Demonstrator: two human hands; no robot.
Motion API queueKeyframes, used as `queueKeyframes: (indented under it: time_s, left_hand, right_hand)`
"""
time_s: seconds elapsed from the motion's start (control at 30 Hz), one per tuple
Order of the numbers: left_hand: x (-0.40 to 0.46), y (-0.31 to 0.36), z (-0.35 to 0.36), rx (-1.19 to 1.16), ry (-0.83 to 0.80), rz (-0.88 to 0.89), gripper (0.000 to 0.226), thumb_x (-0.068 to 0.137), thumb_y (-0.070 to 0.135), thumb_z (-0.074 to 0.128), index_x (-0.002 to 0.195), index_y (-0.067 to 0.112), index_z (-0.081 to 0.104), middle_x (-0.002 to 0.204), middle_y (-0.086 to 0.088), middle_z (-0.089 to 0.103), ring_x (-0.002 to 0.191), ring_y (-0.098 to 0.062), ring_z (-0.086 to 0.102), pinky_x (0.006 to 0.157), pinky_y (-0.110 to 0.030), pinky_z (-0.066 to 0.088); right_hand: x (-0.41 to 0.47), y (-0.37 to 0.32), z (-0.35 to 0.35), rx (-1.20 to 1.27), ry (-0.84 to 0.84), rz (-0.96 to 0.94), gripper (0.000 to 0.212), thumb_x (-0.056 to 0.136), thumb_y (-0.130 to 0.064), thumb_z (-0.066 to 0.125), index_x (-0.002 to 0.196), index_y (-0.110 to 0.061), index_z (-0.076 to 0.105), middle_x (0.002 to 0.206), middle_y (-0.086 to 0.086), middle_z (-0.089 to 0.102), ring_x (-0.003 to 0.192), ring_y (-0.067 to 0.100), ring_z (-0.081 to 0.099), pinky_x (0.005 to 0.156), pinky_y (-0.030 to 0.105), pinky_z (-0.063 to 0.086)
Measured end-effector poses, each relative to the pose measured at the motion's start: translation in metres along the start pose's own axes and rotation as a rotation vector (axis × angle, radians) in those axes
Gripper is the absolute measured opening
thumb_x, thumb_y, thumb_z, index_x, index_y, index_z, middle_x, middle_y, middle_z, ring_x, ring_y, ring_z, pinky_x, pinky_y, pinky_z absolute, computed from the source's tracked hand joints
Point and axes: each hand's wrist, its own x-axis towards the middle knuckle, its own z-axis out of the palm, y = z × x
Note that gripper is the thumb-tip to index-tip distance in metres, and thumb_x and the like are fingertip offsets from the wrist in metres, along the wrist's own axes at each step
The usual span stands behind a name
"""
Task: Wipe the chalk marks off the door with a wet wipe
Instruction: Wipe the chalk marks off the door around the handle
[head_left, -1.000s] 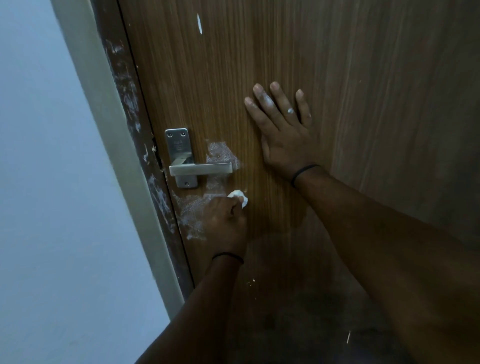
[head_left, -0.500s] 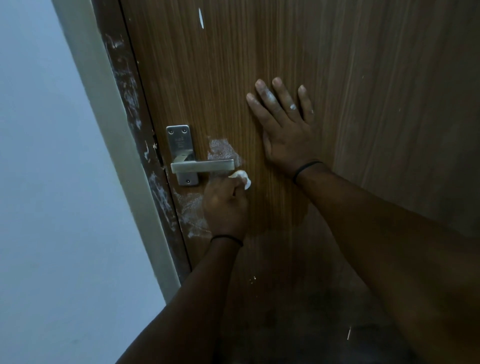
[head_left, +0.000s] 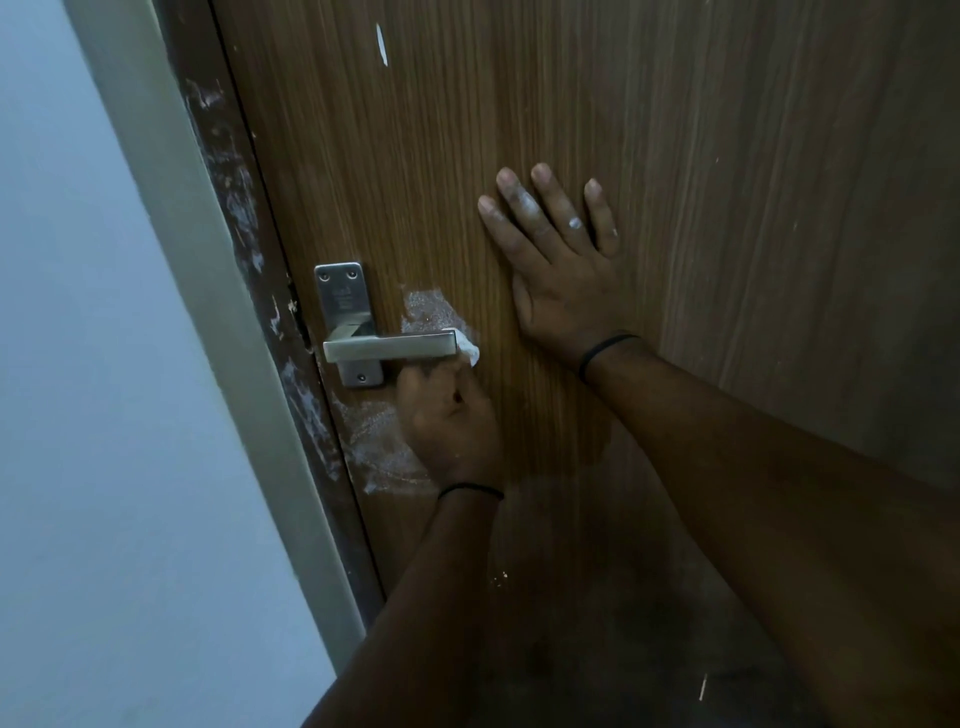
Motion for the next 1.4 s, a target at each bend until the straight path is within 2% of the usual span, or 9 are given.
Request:
queueKeyframes:
  time_s: [0.1,0.17,0.23,0.3,0.4,0.7,0.8,1.07,1.4]
  left_hand:
    - [-0.024,-0.009,-0.005,0.207,-0.256,0.160,0.039,0.091,0.003,0.055,0.130,0.001,0.058,0.123,-0.015,0.059,0.107,-0.020,0.055,0.091,-0.037,0.050]
    - [-0.041,-0.017,-0.007,0.348,-0.363,0.261,0.057,0.093,0.012,0.055,0.147,0.003,0.038,0.155,-0.015,0.033,0.133,-0.030,0.039,0.102,-0.041,0.040]
    - [-0.047,-0.020,-0.005,0.397,-0.398,0.222,0.062,0.100,0.024,0.046,0.154,0.009,0.021,0.164,-0.006,0.008,0.148,-0.026,0.014,0.113,-0.043,0.022]
    - [-0.046,-0.016,-0.002,0.452,-0.410,0.233,0.060,0.102,0.030,0.038,0.154,0.008,0.017,0.164,-0.005,0.001,0.151,-0.022,0.000,0.120,-0.041,0.006]
    - [-0.043,-0.009,0.003,0.476,-0.460,0.264,0.061,0.103,0.033,0.031,0.154,0.003,0.016,0.163,-0.012,0.001,0.152,-0.023,-0.003,0.123,-0.041,0.000]
    - [-0.016,-0.009,0.006,0.392,-0.397,0.284,0.064,0.102,0.025,0.034,0.154,0.003,0.003,0.162,-0.014,0.011,0.151,-0.023,0.008,0.123,-0.042,0.003]
    - [-0.018,-0.019,0.000,0.433,-0.412,0.274,0.066,0.103,0.029,0.035,0.153,0.011,-0.003,0.163,-0.011,0.006,0.151,-0.021,-0.002,0.123,-0.043,0.005]
    - [-0.012,-0.006,0.008,0.467,-0.422,0.324,0.069,0.103,0.044,0.029,0.156,0.008,0.002,0.164,-0.012,-0.005,0.152,-0.025,-0.004,0.123,-0.045,0.001]
    - [0.001,-0.012,0.007,0.475,-0.369,0.338,0.068,0.103,0.040,0.033,0.155,0.003,0.010,0.163,-0.014,0.004,0.152,-0.027,-0.002,0.123,-0.045,0.007]
  right_hand:
    - [0.000,0.000,-0.002,0.007,-0.010,-0.002,0.052,0.101,-0.017,0.039,0.152,-0.024,0.035,0.159,-0.001,0.033,0.149,0.022,0.025,0.121,0.053,0.016]
    - [0.000,0.000,-0.004,0.012,-0.022,-0.004,0.052,0.101,-0.018,0.038,0.152,-0.024,0.035,0.159,-0.001,0.034,0.149,0.023,0.025,0.120,0.054,0.018]
    - [0.000,-0.001,-0.008,0.010,-0.036,-0.003,0.051,0.101,-0.019,0.038,0.152,-0.023,0.036,0.159,0.000,0.034,0.149,0.024,0.027,0.119,0.054,0.020]
    - [0.001,-0.002,-0.011,0.007,-0.051,-0.002,0.052,0.100,-0.018,0.039,0.151,-0.023,0.037,0.158,0.000,0.035,0.148,0.024,0.027,0.119,0.055,0.020]
    - [0.002,-0.003,-0.014,0.002,-0.072,0.005,0.052,0.100,-0.018,0.040,0.151,-0.022,0.037,0.158,0.001,0.034,0.148,0.025,0.027,0.119,0.055,0.021]
    - [0.003,-0.003,-0.016,-0.012,-0.069,0.009,0.051,0.100,-0.019,0.040,0.151,-0.022,0.039,0.158,0.001,0.036,0.148,0.025,0.029,0.119,0.054,0.022]
    - [0.003,-0.003,-0.017,0.001,-0.076,0.013,0.051,0.100,-0.019,0.040,0.151,-0.022,0.038,0.158,0.001,0.035,0.148,0.025,0.028,0.119,0.054,0.021]
    - [0.003,-0.004,-0.018,-0.003,-0.098,0.018,0.051,0.101,-0.019,0.041,0.152,-0.022,0.036,0.159,0.002,0.033,0.149,0.025,0.027,0.120,0.054,0.019]
    - [0.001,-0.003,-0.012,-0.011,-0.058,0.010,0.053,0.099,-0.019,0.043,0.152,-0.022,0.036,0.159,0.001,0.034,0.148,0.025,0.028,0.120,0.054,0.019]
